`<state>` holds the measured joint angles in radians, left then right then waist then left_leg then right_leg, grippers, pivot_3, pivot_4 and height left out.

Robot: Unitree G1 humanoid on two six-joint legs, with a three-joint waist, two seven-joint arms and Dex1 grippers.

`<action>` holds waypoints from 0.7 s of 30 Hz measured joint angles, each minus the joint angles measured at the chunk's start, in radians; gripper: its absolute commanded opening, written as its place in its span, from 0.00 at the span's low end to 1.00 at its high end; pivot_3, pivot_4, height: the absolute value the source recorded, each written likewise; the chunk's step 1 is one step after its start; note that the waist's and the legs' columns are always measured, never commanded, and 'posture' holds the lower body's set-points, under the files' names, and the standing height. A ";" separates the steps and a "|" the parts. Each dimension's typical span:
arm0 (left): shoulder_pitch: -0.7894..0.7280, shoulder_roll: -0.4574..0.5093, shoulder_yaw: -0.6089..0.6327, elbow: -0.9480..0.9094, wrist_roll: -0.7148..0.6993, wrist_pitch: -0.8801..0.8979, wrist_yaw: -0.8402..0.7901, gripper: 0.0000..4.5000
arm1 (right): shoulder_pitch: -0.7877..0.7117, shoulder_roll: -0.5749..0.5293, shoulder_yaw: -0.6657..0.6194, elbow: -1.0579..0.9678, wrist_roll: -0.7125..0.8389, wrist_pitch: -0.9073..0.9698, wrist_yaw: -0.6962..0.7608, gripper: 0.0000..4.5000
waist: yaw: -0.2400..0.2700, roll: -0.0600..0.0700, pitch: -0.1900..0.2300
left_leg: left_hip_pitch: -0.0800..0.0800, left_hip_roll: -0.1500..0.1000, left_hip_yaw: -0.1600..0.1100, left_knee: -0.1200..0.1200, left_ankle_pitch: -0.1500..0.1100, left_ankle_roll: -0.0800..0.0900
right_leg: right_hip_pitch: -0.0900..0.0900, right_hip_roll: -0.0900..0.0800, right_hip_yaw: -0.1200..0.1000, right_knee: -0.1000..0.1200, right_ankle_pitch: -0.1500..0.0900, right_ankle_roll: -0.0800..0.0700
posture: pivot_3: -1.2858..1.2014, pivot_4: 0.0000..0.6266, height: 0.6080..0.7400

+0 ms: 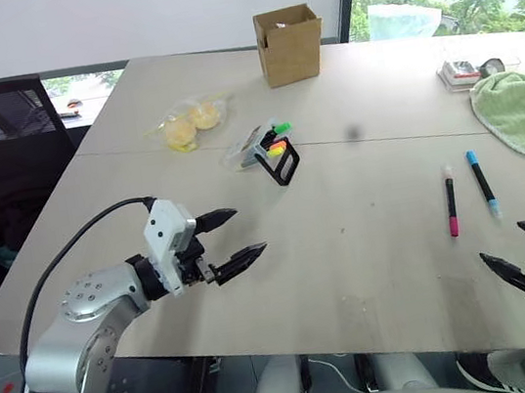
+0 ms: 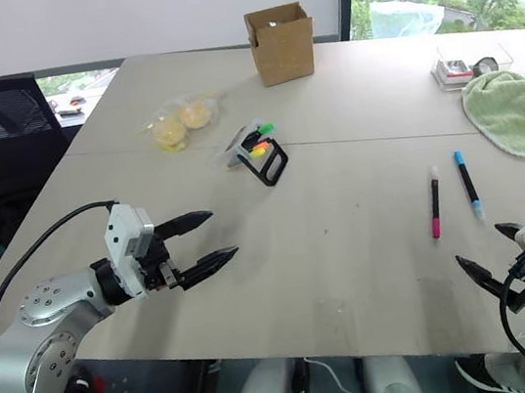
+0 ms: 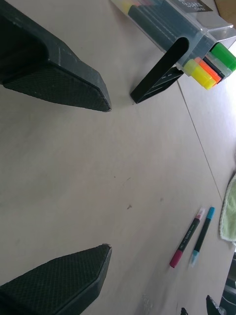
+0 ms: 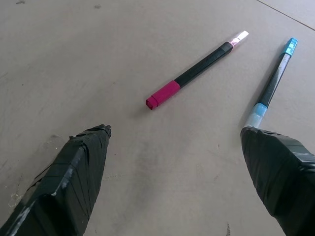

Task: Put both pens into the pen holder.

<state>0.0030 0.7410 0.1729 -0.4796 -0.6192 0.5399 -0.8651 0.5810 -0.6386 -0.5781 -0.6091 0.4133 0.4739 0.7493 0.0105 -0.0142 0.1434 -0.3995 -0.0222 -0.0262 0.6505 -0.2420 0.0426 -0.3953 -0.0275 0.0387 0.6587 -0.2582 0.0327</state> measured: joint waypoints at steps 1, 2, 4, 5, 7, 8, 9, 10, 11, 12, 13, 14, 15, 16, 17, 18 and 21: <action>0.000 0.000 0.000 0.000 0.000 0.000 0.000 0.99 | 0.000 0.000 0.000 0.000 0.000 0.000 0.000 1.00 | 0.001 0.000 0.000 | 0.000 0.000 0.000 0.000 0.000 0.000 | 0.000 0.000 0.000 0.000 0.000 0.000 | 0.52 0.24 1.00; 0.002 0.000 0.005 0.000 -0.013 0.003 -0.009 0.99 | -0.038 0.000 0.001 0.006 0.015 0.035 -0.022 1.00 | 0.000 0.000 0.000 | 0.000 0.000 0.000 0.000 0.000 0.000 | 0.000 0.000 0.000 0.000 0.000 0.000 | 0.52 0.24 1.00; -0.009 -0.001 0.009 -0.001 -0.059 0.016 -0.036 0.99 | -0.177 -0.009 0.005 0.036 0.038 0.158 -0.104 1.00 | -0.006 -0.003 0.002 | 0.001 0.001 0.004 0.000 0.000 0.000 | 0.000 -0.005 -0.004 0.000 0.000 -0.001 | 0.52 0.24 1.00; -0.022 -0.002 0.008 -0.002 -0.079 0.021 -0.048 0.99 | -0.235 -0.019 0.011 0.049 0.040 0.212 -0.140 1.00 | -0.009 -0.002 0.003 | 0.002 0.001 0.005 0.001 0.000 0.000 | -0.001 -0.009 -0.008 0.000 0.001 -0.002 | 0.52 0.24 1.00; -0.056 -0.002 0.010 -0.024 -0.122 0.022 -0.075 0.99 | -0.377 -0.060 0.044 0.093 0.031 0.359 -0.239 1.00 | -0.006 -0.002 0.004 | 0.002 0.001 0.005 0.001 0.000 0.000 | 0.000 -0.013 -0.014 0.000 0.002 -0.003 | 0.52 0.24 1.00; -0.063 -0.002 0.010 -0.027 -0.128 0.021 -0.082 0.99 | -0.432 -0.070 0.069 0.124 0.026 0.411 -0.266 1.00 | -0.004 -0.003 0.003 | 0.002 0.001 0.004 0.001 0.000 0.000 | 0.000 -0.012 -0.016 0.000 0.002 -0.003 | 0.52 0.24 1.00; -0.084 -0.005 0.000 -0.029 -0.131 0.021 -0.088 0.99 | -0.526 -0.079 0.110 0.193 0.013 0.480 -0.306 1.00 | -0.002 -0.003 0.004 | 0.001 0.001 0.004 0.001 0.000 0.000 | 0.000 -0.012 -0.017 -0.001 0.002 -0.003 | 0.52 0.24 1.00; -0.095 -0.007 -0.008 -0.031 -0.132 0.020 -0.089 0.99 | -0.566 -0.084 0.131 0.224 0.006 0.509 -0.322 1.00 | 0.000 -0.002 0.005 | 0.000 0.001 0.004 0.001 0.000 0.000 | -0.001 -0.012 -0.017 -0.001 0.002 -0.003 | 0.52 0.24 1.00; -0.111 -0.007 -0.018 -0.035 -0.133 0.020 -0.091 0.99 | -0.640 -0.093 0.170 0.280 -0.007 0.559 -0.345 1.00 | 0.001 -0.002 0.005 | 0.001 0.001 0.004 0.000 0.000 0.000 | -0.001 -0.012 -0.017 -0.001 0.002 -0.003 | 0.52 0.24 1.00; -0.124 -0.009 -0.025 -0.040 -0.133 0.018 -0.092 0.99 | -0.692 -0.097 0.198 0.317 -0.014 0.593 -0.358 1.00 | 0.002 -0.001 0.006 | 0.000 0.001 0.003 -0.001 0.000 0.000 | -0.001 -0.012 -0.018 -0.001 0.002 -0.003 | 0.52 0.24 1.00; -0.134 -0.012 -0.029 -0.041 -0.132 0.016 -0.094 0.99 | -0.747 -0.099 0.228 0.356 -0.022 0.625 -0.371 1.00 | 0.003 -0.001 0.006 | 0.000 0.001 0.003 -0.001 0.000 0.000 | -0.001 -0.012 -0.018 -0.001 0.004 0.000 | 0.52 0.24 1.00; -0.146 -0.015 -0.034 -0.041 -0.131 0.014 -0.095 0.99 | -0.807 -0.101 0.258 0.404 -0.033 0.657 -0.384 1.00 | 0.002 -0.001 0.006 | 0.000 0.001 0.003 -0.001 0.000 0.000 | -0.001 -0.011 -0.018 -0.001 0.004 0.000 | 0.52 0.24 1.00; -0.162 -0.019 -0.044 -0.042 -0.130 0.011 -0.095 0.99 | -0.862 -0.104 0.283 0.451 -0.045 0.682 -0.393 1.00 | 0.002 -0.001 0.006 | -0.001 0.001 0.003 -0.001 0.000 0.000 | -0.002 -0.011 -0.018 -0.001 0.004 0.000 | 0.52 0.24 1.00; -0.177 -0.023 -0.057 -0.045 -0.130 0.006 -0.095 0.99 | -0.916 -0.111 0.311 0.495 -0.056 0.706 -0.401 1.00 | 0.003 0.000 0.006 | -0.001 0.000 0.003 -0.001 0.000 0.000 | -0.002 -0.012 -0.019 -0.002 0.004 0.001 | 0.52 0.24 1.00; -0.184 -0.025 -0.062 -0.046 -0.130 0.004 -0.095 1.00 | -0.948 -0.118 0.332 0.527 -0.061 0.722 -0.402 0.89 | 0.003 0.000 0.006 | -0.002 0.000 0.003 -0.001 0.000 0.000 | -0.002 -0.012 -0.020 -0.003 0.004 0.001 | 0.52 0.24 1.00; -0.195 -0.028 -0.067 -0.046 -0.128 0.002 -0.095 1.00 | -0.986 -0.132 0.363 0.571 -0.070 0.743 -0.397 0.82 | 0.004 0.000 0.006 | -0.003 0.000 0.003 -0.002 0.000 0.001 | -0.002 -0.012 -0.021 -0.004 0.004 0.001 | 0.52 0.24 1.00; -0.214 -0.029 -0.067 -0.046 -0.129 0.000 -0.091 1.00 | -1.008 -0.160 0.402 0.623 -0.078 0.765 -0.377 0.55 | 0.004 0.000 0.006 | -0.005 0.000 0.001 -0.002 -0.001 0.001 | -0.002 -0.012 -0.023 -0.006 0.004 0.001 | 0.52 0.24 1.00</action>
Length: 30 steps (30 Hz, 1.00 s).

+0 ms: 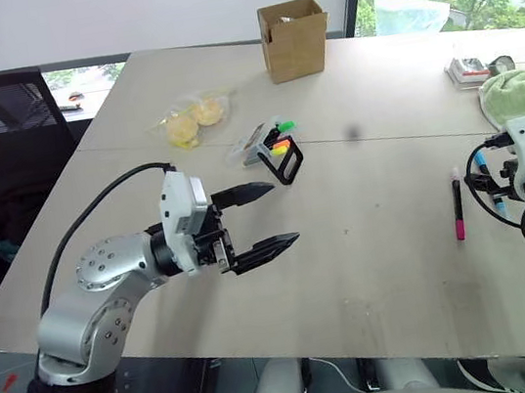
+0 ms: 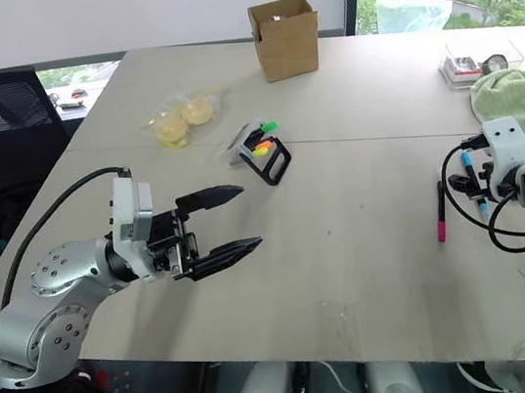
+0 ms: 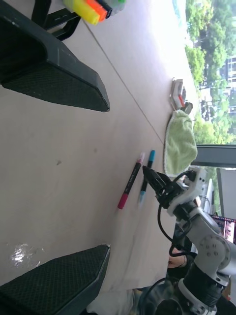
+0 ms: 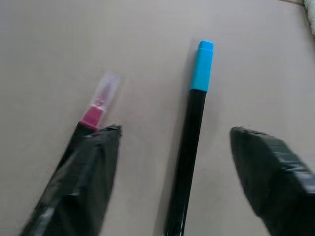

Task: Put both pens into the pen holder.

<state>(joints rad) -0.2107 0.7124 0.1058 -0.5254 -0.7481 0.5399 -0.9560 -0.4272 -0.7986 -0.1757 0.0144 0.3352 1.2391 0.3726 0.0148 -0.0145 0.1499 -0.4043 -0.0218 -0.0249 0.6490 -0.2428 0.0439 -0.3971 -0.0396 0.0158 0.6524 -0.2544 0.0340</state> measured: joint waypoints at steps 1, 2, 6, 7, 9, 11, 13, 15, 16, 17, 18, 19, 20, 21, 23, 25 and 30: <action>-0.011 -0.011 0.000 0.000 -0.002 0.000 0.009 1.00 | -0.002 -0.018 0.020 0.010 0.000 0.003 0.019 0.46 | 0.000 0.000 0.000 | 0.000 0.000 0.000 0.000 0.000 0.000 | 0.000 0.000 0.000 0.000 0.000 0.000 | 0.52 0.24 1.00; -0.017 -0.015 0.000 0.000 -0.001 0.000 0.015 1.00 | -0.005 -0.023 0.026 0.010 0.000 0.008 0.025 0.37 | -0.001 0.000 0.000 | 0.000 0.000 0.000 0.000 0.000 0.001 | 0.000 0.000 0.000 0.000 0.000 0.000 | 0.52 0.24 1.00; -0.027 -0.045 -0.011 0.000 0.000 0.001 0.048 1.00 | 0.008 -0.042 0.030 0.003 0.001 0.028 0.041 0.01 | 0.000 0.000 0.000 | 0.001 0.000 0.000 0.001 0.000 0.001 | 0.001 0.000 0.000 0.001 0.000 0.000 | 0.52 0.24 1.00; -0.038 -0.059 -0.027 -0.001 0.000 0.008 0.067 1.00 | 0.023 -0.043 0.019 -0.008 0.001 0.029 0.041 0.01 | 0.002 0.000 0.000 | 0.001 0.000 -0.001 0.002 0.000 0.001 | 0.002 0.000 -0.001 0.001 0.000 0.000 | 0.52 0.24 1.00; -0.063 -0.081 -0.039 -0.001 -0.017 0.048 0.104 1.00 | 0.052 -0.039 -0.008 -0.035 0.006 0.034 0.041 0.01 | 0.004 0.000 0.000 | 0.001 0.000 -0.001 0.002 0.000 0.001 | 0.002 0.000 -0.001 0.001 0.000 0.001 | 0.52 0.24 1.00; -0.095 -0.090 -0.037 0.001 -0.050 0.112 0.163 1.00 | 0.079 -0.023 -0.052 -0.066 0.025 0.046 0.046 0.01 | 0.000 0.000 0.000 | 0.001 0.000 -0.001 0.003 0.000 0.001 | 0.002 0.000 -0.001 0.002 0.000 0.001 | 0.52 0.24 1.00; -0.141 -0.109 -0.034 0.020 -0.129 0.206 0.233 1.00 | 0.116 0.008 -0.126 -0.121 0.067 0.048 0.069 0.01 | -0.002 0.000 0.000 | 0.001 0.000 -0.001 0.002 0.000 0.001 | 0.001 0.000 -0.001 0.003 0.000 0.001 | 0.52 0.24 1.00; -0.208 -0.168 -0.023 0.089 -0.274 0.331 0.333 1.00 | 0.122 0.098 -0.247 -0.280 0.222 0.067 0.136 0.01 | -0.010 0.000 0.001 | 0.002 0.000 -0.001 0.003 -0.001 0.001 | 0.001 0.002 0.000 0.005 0.000 0.002 | 0.52 0.24 1.00; -0.233 -0.198 -0.022 0.119 -0.337 0.378 0.379 1.00 | 0.112 0.131 -0.287 -0.367 0.299 0.077 0.163 0.01 | -0.015 0.001 0.001 | 0.002 0.001 -0.002 0.003 -0.001 0.001 | 0.001 0.003 0.000 0.006 0.000 0.002 | 0.52 0.24 1.00; -0.255 -0.251 -0.017 0.161 -0.414 0.422 0.442 1.00 | 0.099 0.159 -0.323 -0.478 0.386 0.091 0.181 0.01 | -0.016 0.001 0.001 | 0.003 0.001 -0.003 0.003 -0.001 0.001 | 0.001 0.003 -0.001 0.007 0.000 0.002 | 0.52 0.24 1.00; -0.265 -0.279 -0.017 0.184 -0.458 0.445 0.482 1.00 | 0.089 0.169 -0.331 -0.544 0.436 0.094 0.189 0.01 | -0.019 -0.001 0.001 | 0.003 0.001 -0.003 0.003 -0.001 0.001 | 0.002 0.003 -0.001 0.007 0.000 0.002 | 0.52 0.24 1.00; -0.271 -0.306 -0.017 0.207 -0.497 0.460 0.520 1.00 | 0.088 0.179 -0.335 -0.603 0.477 0.099 0.189 0.01 | -0.019 -0.002 0.001 | 0.003 0.001 -0.004 0.003 -0.001 0.001 | 0.002 0.003 -0.002 0.006 0.000 0.002 | 0.52 0.24 1.00; -0.281 -0.337 -0.015 0.233 -0.530 0.469 0.562 1.00 | 0.094 0.197 -0.334 -0.651 0.518 0.104 0.186 0.01 | -0.019 -0.004 0.001 | 0.003 0.001 -0.004 0.003 -0.001 0.001 | 0.002 0.003 -0.002 0.006 0.000 0.002 | 0.52 0.24 1.00; -0.293 -0.366 -0.008 0.251 -0.563 0.476 0.605 1.00 | 0.105 0.224 -0.325 -0.686 0.561 0.110 0.179 0.01 | -0.019 -0.005 0.002 | 0.002 0.001 -0.004 0.003 0.000 0.001 | 0.002 0.002 -0.002 0.006 0.000 0.002 | 0.52 0.24 1.00; -0.320 -0.395 0.012 0.278 -0.610 0.478 0.667 1.00 | 0.116 0.268 -0.296 -0.719 0.612 0.117 0.141 0.01 | -0.019 -0.005 0.002 | 0.003 -0.001 -0.003 0.003 0.000 0.001 | 0.001 0.001 -0.001 0.007 0.000 0.002 | 0.52 0.24 1.00; -0.347 -0.421 0.020 0.301 -0.643 0.477 0.705 0.91 | 0.114 0.304 -0.270 -0.754 0.649 0.116 0.100 0.00 | -0.019 -0.005 0.002 | 0.003 -0.001 -0.003 0.003 0.000 0.001 | 0.001 0.000 0.000 0.007 0.000 0.002 | 0.52 0.24 1.00; -0.375 -0.431 0.022 0.320 -0.693 0.486 0.744 0.51 | 0.102 0.343 -0.183 -0.811 0.758 0.105 0.001 0.00 | -0.021 -0.005 0.002 | 0.003 -0.001 -0.003 0.003 0.000 0.000 | 0.001 0.000 -0.001 0.007 0.000 0.001 | 0.52 0.24 1.00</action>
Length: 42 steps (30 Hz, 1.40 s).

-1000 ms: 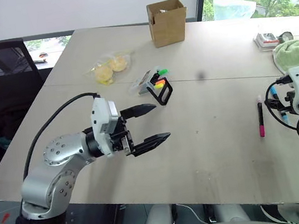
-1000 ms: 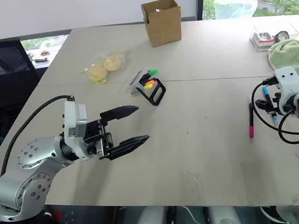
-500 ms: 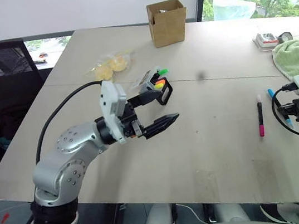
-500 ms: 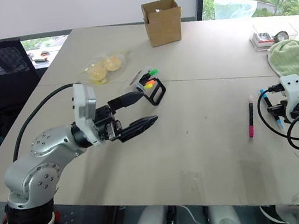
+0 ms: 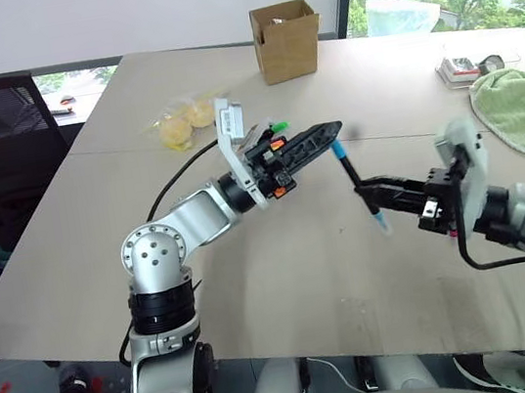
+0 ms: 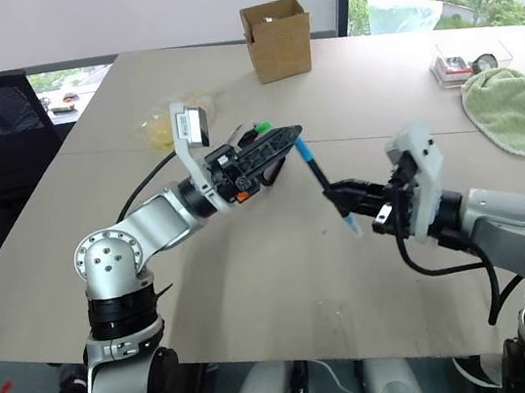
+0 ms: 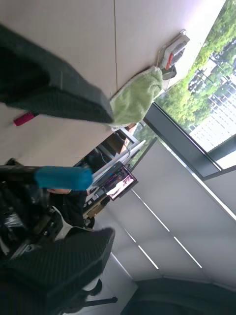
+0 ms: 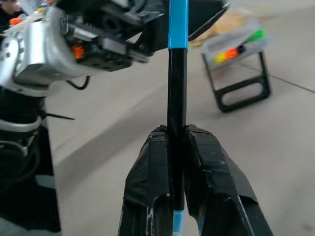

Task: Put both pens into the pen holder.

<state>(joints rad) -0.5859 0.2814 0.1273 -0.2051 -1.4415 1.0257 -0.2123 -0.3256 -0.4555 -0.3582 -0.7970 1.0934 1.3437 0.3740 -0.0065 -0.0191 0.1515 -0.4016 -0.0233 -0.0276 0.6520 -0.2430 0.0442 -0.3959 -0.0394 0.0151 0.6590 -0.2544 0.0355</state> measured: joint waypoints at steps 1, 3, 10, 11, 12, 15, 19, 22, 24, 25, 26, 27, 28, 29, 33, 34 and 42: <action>0.000 0.001 0.000 0.002 -0.012 0.005 0.005 0.40 | -0.003 -0.005 0.007 0.000 0.014 -0.008 -0.014 0.00 | 0.000 0.000 0.000 | 0.000 0.000 0.000 0.000 0.000 0.000 | 0.000 0.000 0.000 0.000 0.000 0.000 | 0.52 0.24 1.00; 0.000 0.001 -0.001 0.002 -0.032 0.015 0.015 0.16 | -0.015 -0.020 0.026 0.001 0.042 -0.026 -0.037 0.00 | 0.000 0.000 0.000 | 0.000 0.000 0.000 0.000 0.000 0.000 | 0.000 0.000 0.000 0.000 0.000 0.000 | 0.52 0.24 1.00; 0.000 0.020 0.002 0.000 -0.062 0.016 0.043 0.02 | -0.030 -0.071 0.075 0.026 0.092 -0.073 -0.086 0.00 | 0.000 0.000 0.000 | 0.000 0.000 0.000 0.000 0.000 0.000 | 0.000 0.000 0.000 0.000 0.000 0.000 | 0.52 0.24 1.00; 0.000 0.021 0.003 0.000 -0.063 0.015 0.046 0.02 | -0.033 -0.079 0.086 0.029 0.093 -0.084 -0.091 0.00 | 0.000 0.000 0.000 | 0.000 0.000 0.000 0.000 0.000 0.000 | 0.000 0.000 0.000 0.000 0.000 0.000 | 0.52 0.24 1.00; 0.000 0.020 0.002 -0.002 -0.063 0.011 0.050 0.02 | -0.035 -0.084 0.095 0.032 0.093 -0.093 -0.095 0.00 | 0.000 0.000 0.000 | 0.000 0.000 0.000 0.000 0.000 0.000 | 0.000 0.000 0.000 -0.001 0.000 0.000 | 0.52 0.24 1.00; -0.002 0.019 0.002 -0.008 -0.050 -0.009 0.062 0.00 | -0.040 -0.092 0.123 0.044 0.077 -0.135 -0.095 0.26 | 0.000 0.000 0.000 | 0.000 0.000 0.000 0.000 0.000 0.000 | 0.000 0.000 0.000 -0.001 0.000 0.000 | 0.52 0.24 1.00; -0.048 0.097 -0.007 -0.039 0.081 -0.049 0.017 0.00 | 0.005 -0.196 0.114 0.058 0.033 -0.214 -0.005 0.67 | 0.004 0.000 0.001 | 0.000 -0.001 0.000 -0.001 0.000 0.000 | 0.000 0.000 0.000 -0.002 0.000 0.000 | 0.52 0.24 1.00; -0.086 0.181 -0.030 -0.084 0.217 -0.098 -0.054 0.00 | 0.067 -0.287 0.098 0.062 -0.006 -0.262 0.071 0.98 | 0.006 -0.001 0.002 | -0.001 -0.001 0.001 -0.001 0.000 0.000 | 0.000 0.000 0.000 -0.003 0.000 0.000 | 0.52 0.24 1.00; -0.120 0.265 -0.065 -0.120 0.372 -0.172 -0.121 0.00 | 0.087 -0.329 0.063 0.066 -0.038 -0.307 0.111 0.99 | 0.005 -0.001 0.002 | -0.001 0.000 0.002 -0.002 0.000 0.000 | 0.000 0.001 0.001 -0.003 0.000 0.000 | 0.52 0.24 1.00; -0.140 0.303 -0.097 -0.146 0.472 -0.226 -0.159 0.00 | 0.090 -0.344 0.050 0.066 -0.050 -0.335 0.127 0.99 | 0.005 -0.001 0.002 | 0.000 0.000 0.002 -0.002 0.000 0.000 | 0.000 0.000 0.001 -0.003 0.000 0.000 | 0.52 0.24 1.00; -0.150 0.314 -0.109 -0.161 0.521 -0.255 -0.180 0.00 | 0.091 -0.346 0.046 0.066 -0.056 -0.349 0.133 0.99 | 0.006 -0.001 0.002 | 0.000 0.000 0.002 -0.002 0.000 0.000 | 0.000 0.000 0.001 -0.003 0.000 0.000 | 0.52 0.24 1.00; -0.154 0.319 -0.119 -0.170 0.549 -0.273 -0.193 0.00 | 0.093 -0.346 0.045 0.066 -0.060 -0.358 0.138 0.99 | 0.007 -0.001 0.002 | 0.000 0.000 0.001 -0.002 0.000 0.000 | 0.000 0.000 0.001 -0.003 0.000 0.000 | 0.52 0.24 1.00; -0.159 0.331 -0.139 -0.183 0.598 -0.300 -0.212 0.00 | 0.098 -0.348 0.045 0.066 -0.065 -0.370 0.145 0.99 | 0.009 -0.001 0.003 | -0.001 0.000 0.001 -0.002 0.000 0.000 | 0.000 0.000 0.001 -0.004 0.000 0.000 | 0.52 0.24 1.00; -0.163 0.353 -0.166 -0.198 0.654 -0.325 -0.233 0.00 | 0.104 -0.350 0.045 0.065 -0.070 -0.382 0.149 0.99 | 0.009 -0.001 0.003 | -0.001 0.000 0.001 -0.002 0.000 0.000 | 0.000 0.000 0.001 -0.004 0.000 0.000 | 0.52 0.24 1.00; -0.197 0.397 -0.239 -0.226 0.831 -0.406 -0.292 0.00 | 0.114 -0.357 0.046 0.051 -0.082 -0.423 0.169 0.99 | 0.017 -0.001 0.004 | -0.001 0.000 0.001 -0.002 0.000 0.000 | 0.000 0.000 0.000 -0.004 0.000 0.000 | 0.52 0.24 1.00; -0.201 0.399 -0.248 -0.227 0.863 -0.421 -0.302 0.00 | 0.117 -0.358 0.047 0.049 -0.083 -0.433 0.171 0.99 | 0.019 -0.001 0.004 | -0.001 0.000 0.001 -0.002 0.000 0.000 | 0.000 0.000 0.001 -0.004 0.000 0.000 | 0.52 0.24 1.00; -0.230 0.397 -0.320 -0.203 1.098 -0.502 -0.335 0.00 | 0.127 -0.367 0.047 0.050 -0.105 -0.473 0.189 0.99 | 0.021 -0.002 0.005 | -0.002 0.000 0.001 -0.002 0.000 0.000 | 0.000 0.000 0.000 -0.006 0.000 0.000 | 0.52 0.24 1.00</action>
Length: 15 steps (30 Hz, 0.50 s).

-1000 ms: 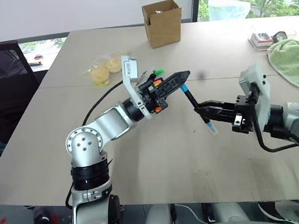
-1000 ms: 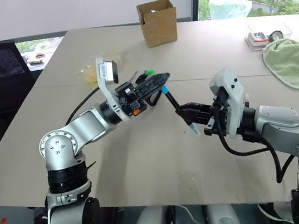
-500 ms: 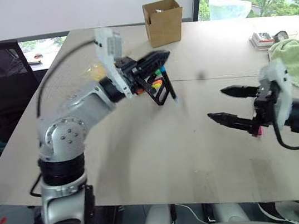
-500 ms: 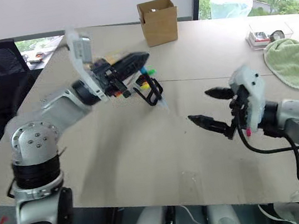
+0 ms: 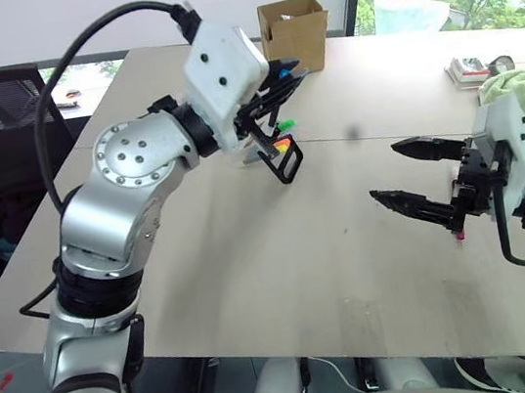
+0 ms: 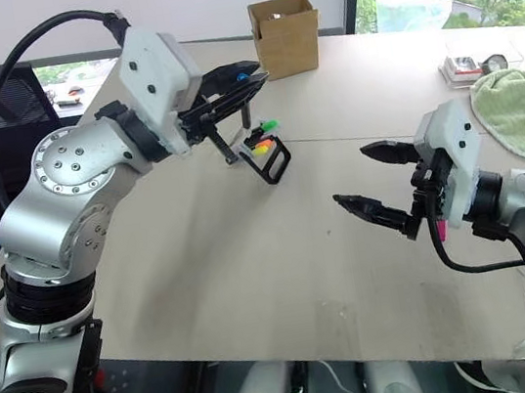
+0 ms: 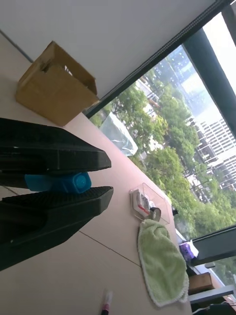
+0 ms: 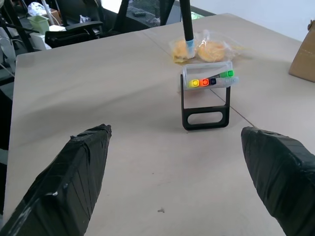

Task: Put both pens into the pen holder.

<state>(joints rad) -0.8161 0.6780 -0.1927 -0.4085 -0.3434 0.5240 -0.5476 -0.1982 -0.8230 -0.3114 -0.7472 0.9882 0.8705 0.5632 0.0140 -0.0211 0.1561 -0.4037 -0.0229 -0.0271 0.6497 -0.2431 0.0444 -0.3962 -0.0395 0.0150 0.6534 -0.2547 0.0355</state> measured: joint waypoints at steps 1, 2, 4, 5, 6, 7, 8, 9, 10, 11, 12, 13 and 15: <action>0.000 -0.004 -0.012 0.008 0.028 -0.008 -0.005 0.00 | 0.000 -0.002 0.000 0.001 -0.003 -0.004 0.001 0.99 | 0.000 0.000 0.000 | 0.000 0.000 0.000 0.000 0.000 0.000 | 0.000 0.000 0.000 0.000 0.000 0.000 | 0.52 0.24 1.00; 0.000 -0.007 -0.017 0.010 0.043 -0.010 -0.012 0.00 | 0.000 -0.005 0.000 0.002 -0.005 -0.006 0.002 0.99 | 0.000 0.000 0.001 | 0.000 0.000 0.000 0.000 0.000 0.000 | 0.000 0.000 0.000 0.000 0.000 0.000 | 0.52 0.24 1.00; 0.000 -0.016 -0.017 0.018 0.073 -0.014 -0.019 0.00 | 0.000 -0.010 0.002 0.002 -0.011 -0.011 0.003 0.99 | 0.000 -0.001 0.001 | 0.000 0.000 0.000 0.000 0.000 0.000 | 0.000 0.000 0.000 0.000 0.000 0.000 | 0.52 0.24 1.00; 0.000 -0.017 -0.017 0.020 0.076 -0.015 -0.019 0.00 | 0.000 -0.010 0.002 0.002 -0.012 -0.011 0.003 0.99 | 0.000 -0.001 0.001 | 0.000 0.000 0.000 0.000 0.000 0.000 | 0.000 0.000 0.000 0.000 0.000 0.000 | 0.52 0.24 1.00; 0.004 -0.023 -0.016 0.031 0.086 -0.024 -0.024 0.00 | 0.002 -0.009 0.003 0.002 -0.014 -0.013 0.002 0.99 | 0.000 -0.001 0.001 | 0.000 0.000 0.000 0.000 0.000 0.000 | 0.000 0.000 0.000 0.000 0.000 0.000 | 0.52 0.24 1.00; 0.011 -0.039 -0.014 0.046 0.096 -0.041 -0.029 0.00 | 0.004 -0.009 0.005 0.002 -0.016 -0.016 -0.001 0.99 | 0.000 -0.001 0.001 | 0.000 0.000 0.000 0.000 0.000 0.000 | 0.000 0.000 0.000 0.000 0.000 0.000 | 0.52 0.24 1.00; 0.020 -0.050 -0.015 0.058 0.104 -0.054 -0.035 0.00 | 0.006 -0.009 0.010 0.002 -0.017 -0.019 -0.002 0.99 | 0.000 -0.001 0.002 | -0.001 0.000 0.000 0.000 0.000 0.000 | 0.000 0.000 -0.001 0.000 0.000 0.000 | 0.52 0.24 1.00; 0.028 -0.061 -0.015 0.074 0.112 -0.068 -0.041 0.00 | 0.007 -0.009 0.020 0.002 -0.018 -0.020 -0.002 0.99 | 0.000 -0.001 0.002 | -0.001 0.000 0.000 0.000 0.000 0.000 | 0.000 0.000 -0.001 0.000 0.000 0.000 | 0.52 0.24 1.00; 0.029 -0.070 -0.015 0.089 0.120 -0.083 -0.045 0.00 | 0.007 -0.009 0.023 0.002 -0.019 -0.020 -0.003 0.99 | 0.000 -0.001 0.002 | -0.001 0.000 0.000 0.001 0.000 0.000 | 0.000 0.000 -0.001 0.000 0.000 0.000 | 0.52 0.24 1.00; 0.029 -0.082 -0.014 0.107 0.128 -0.104 -0.051 0.00 | 0.007 -0.009 0.024 0.002 -0.021 -0.022 -0.003 0.99 | 0.000 -0.001 0.002 | -0.001 0.000 0.000 0.001 0.000 0.000 | 0.000 0.000 -0.001 0.000 0.000 0.000 | 0.52 0.24 1.00; 0.029 -0.094 -0.014 0.121 0.136 -0.128 -0.061 0.00 | 0.007 -0.009 0.025 0.002 -0.024 -0.024 -0.003 0.99 | 0.000 -0.001 0.002 | -0.001 0.000 -0.001 0.001 0.000 0.000 | 0.000 0.000 -0.001 0.000 0.000 0.000 | 0.52 0.24 1.00; 0.029 -0.105 -0.013 0.135 0.141 -0.153 -0.069 0.00 | 0.007 -0.009 0.025 0.002 -0.026 -0.025 -0.003 0.99 | 0.001 -0.001 0.002 | -0.001 0.000 -0.001 0.001 0.000 0.000 | 0.000 0.000 -0.001 0.000 0.000 0.000 | 0.52 0.24 1.00; 0.029 -0.127 -0.011 0.168 0.147 -0.203 -0.090 0.00 | 0.007 -0.009 0.026 0.002 -0.032 -0.026 -0.003 0.99 | 0.001 -0.001 0.002 | -0.001 0.000 -0.001 0.001 0.000 0.000 | 0.000 -0.001 -0.001 0.000 0.000 0.000 | 0.52 0.24 1.00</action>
<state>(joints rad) -0.7874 0.5510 -0.2037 -0.2400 -0.1968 0.3205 -0.6373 -0.1910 -0.8323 -0.2857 -0.7448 0.9566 0.8449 0.5599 0.0154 -0.0226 0.1577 -0.4050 -0.0229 -0.0282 0.6509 -0.2431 0.0444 -0.3964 -0.0401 0.0135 0.6535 -0.2545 0.0356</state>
